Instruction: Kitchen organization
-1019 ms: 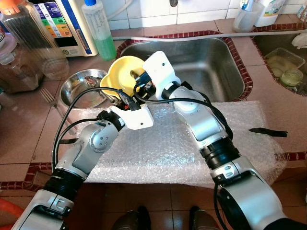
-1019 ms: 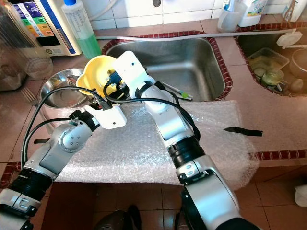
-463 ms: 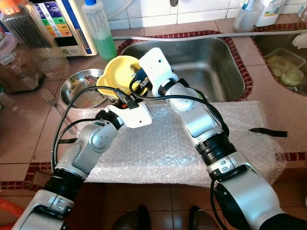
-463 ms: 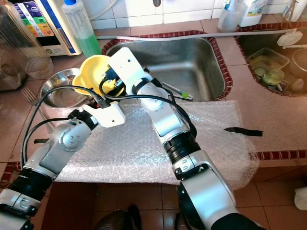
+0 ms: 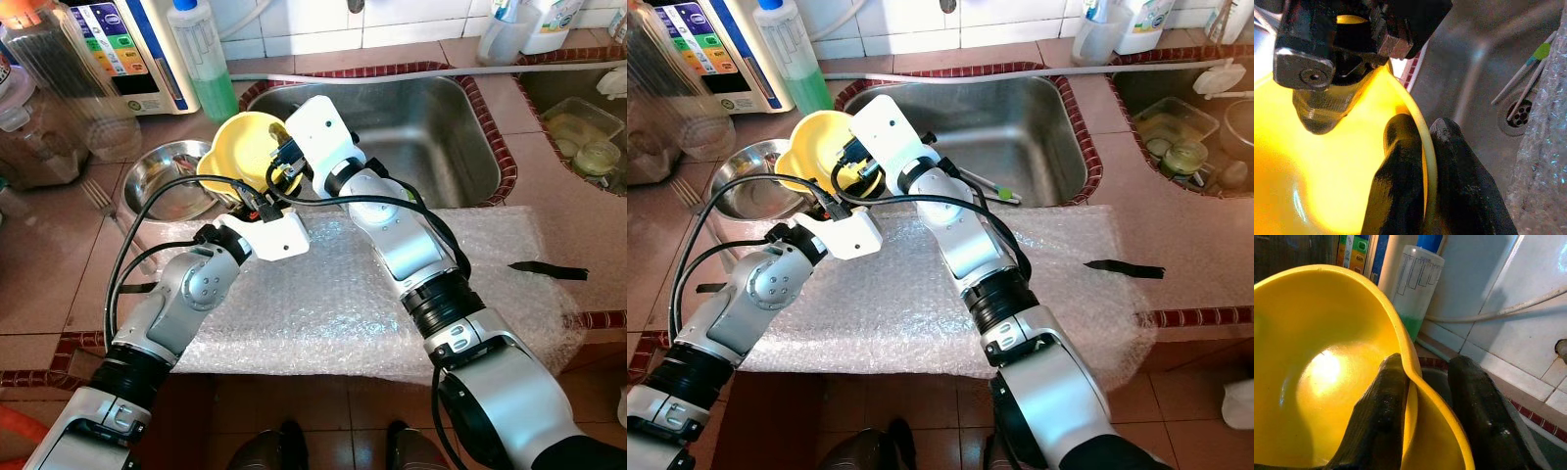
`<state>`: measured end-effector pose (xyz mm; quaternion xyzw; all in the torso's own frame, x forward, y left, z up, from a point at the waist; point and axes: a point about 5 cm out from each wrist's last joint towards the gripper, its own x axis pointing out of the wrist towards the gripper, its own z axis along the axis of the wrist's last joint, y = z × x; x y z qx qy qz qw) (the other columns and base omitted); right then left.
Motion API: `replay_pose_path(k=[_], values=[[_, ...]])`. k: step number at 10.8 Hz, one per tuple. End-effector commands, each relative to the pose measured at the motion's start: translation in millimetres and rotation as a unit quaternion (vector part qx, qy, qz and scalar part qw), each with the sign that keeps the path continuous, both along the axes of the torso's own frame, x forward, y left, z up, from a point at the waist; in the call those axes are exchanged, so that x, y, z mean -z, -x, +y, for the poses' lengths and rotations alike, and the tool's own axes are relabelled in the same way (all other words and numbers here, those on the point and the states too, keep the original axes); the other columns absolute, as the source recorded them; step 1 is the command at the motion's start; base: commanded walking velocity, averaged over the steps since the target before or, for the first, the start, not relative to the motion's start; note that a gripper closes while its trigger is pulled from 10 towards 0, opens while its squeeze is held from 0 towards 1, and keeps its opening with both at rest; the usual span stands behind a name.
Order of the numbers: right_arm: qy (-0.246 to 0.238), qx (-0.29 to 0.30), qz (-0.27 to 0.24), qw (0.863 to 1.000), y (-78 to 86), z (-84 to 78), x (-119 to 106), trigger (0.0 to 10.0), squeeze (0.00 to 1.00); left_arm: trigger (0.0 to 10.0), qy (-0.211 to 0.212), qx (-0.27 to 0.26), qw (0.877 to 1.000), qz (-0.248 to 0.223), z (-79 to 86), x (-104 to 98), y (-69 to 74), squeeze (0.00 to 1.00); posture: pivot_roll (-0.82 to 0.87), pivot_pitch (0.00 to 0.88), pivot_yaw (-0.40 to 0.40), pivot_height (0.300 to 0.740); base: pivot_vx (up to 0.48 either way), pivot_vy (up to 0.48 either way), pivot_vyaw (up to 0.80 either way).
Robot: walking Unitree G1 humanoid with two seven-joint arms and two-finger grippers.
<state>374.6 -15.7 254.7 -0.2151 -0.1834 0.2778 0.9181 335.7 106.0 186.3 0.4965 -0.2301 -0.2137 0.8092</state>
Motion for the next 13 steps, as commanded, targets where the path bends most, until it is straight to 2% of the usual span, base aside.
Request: replay_pose_path(k=[1, 2, 3, 4, 5, 6, 9, 11, 13], values=[[-0.004, 0.014, -0.035, 0.999, -0.3, 1.2, -13.0, 0.0, 0.00, 0.0, -0.025, 0.077, 0.997, -0.011, -27.7, 4.3, 15.2, 0.00, -0.18, 0.207, 0.125, 0.740, 0.000, 0.000, 0.00], [-0.007, 0.016, -0.039, 0.999, -0.2, 0.0, -13.4, 0.0, 0.00, 0.6, -0.022, 0.075, 0.997, -0.012, -26.5, 4.2, 15.3, 0.00, -0.18, 0.206, 0.124, 0.740, 0.000, 0.000, 0.00], [-0.008, 0.016, -0.040, 0.999, -0.1, -0.5, -13.3, 0.0, 0.00, 3.5, -0.018, 0.074, 0.997, -0.016, -25.7, 3.5, 15.7, 0.00, -0.18, 0.205, 0.124, 0.740, 0.000, 0.000, 0.00], [-0.011, 0.020, -0.043, 0.999, -0.1, -1.7, -13.4, 0.0, 0.00, 10.0, 0.019, 0.083, 0.996, -0.014, -24.9, -1.6, 17.5, 0.00, -0.18, 0.204, 0.123, 0.740, 0.000, 0.000, 0.00], [-0.010, 0.023, -0.043, 0.999, -0.4, -2.2, -13.3, 0.0, 0.00, 10.0, 0.038, 0.084, 0.995, -0.029, -24.7, -6.5, 18.5, 0.91, -0.18, 0.204, 0.123, 0.740, 0.000, 0.000, 0.00], [-0.011, 0.025, -0.043, 0.999, -0.9, -2.8, -12.5, 0.0, 0.00, 10.0, 0.055, 0.093, 0.994, -0.031, -26.0, -9.8, 19.7, 1.00, -0.18, 0.205, 0.124, 0.740, 0.000, 0.000, 0.00], [-0.008, 0.038, -0.043, 0.998, -2.7, -6.4, -9.7, 0.0, 0.00, 10.0, 0.063, 0.104, 0.992, -0.043, -27.2, -13.5, 22.0, 1.00, -0.18, 0.205, 0.125, 0.740, 0.000, 0.000, 0.00], [-0.005, 0.048, -0.045, 0.998, -3.9, -11.1, -8.1, 0.0, 0.00, 10.0, 0.071, 0.106, 0.991, -0.032, -26.2, -12.1, 21.8, 1.00, -0.17, 0.204, 0.123, 0.740, 0.000, 0.000, 0.00], [-0.007, 0.099, -0.048, 0.994, -9.6, -37.7, -3.5, 0.0, 0.00, 10.0, 0.085, 0.109, 0.990, 0.000, -24.4, -8.1, 21.0, 1.00, -0.18, 0.206, 0.122, 0.740, 0.000, 0.000, 0.00]])
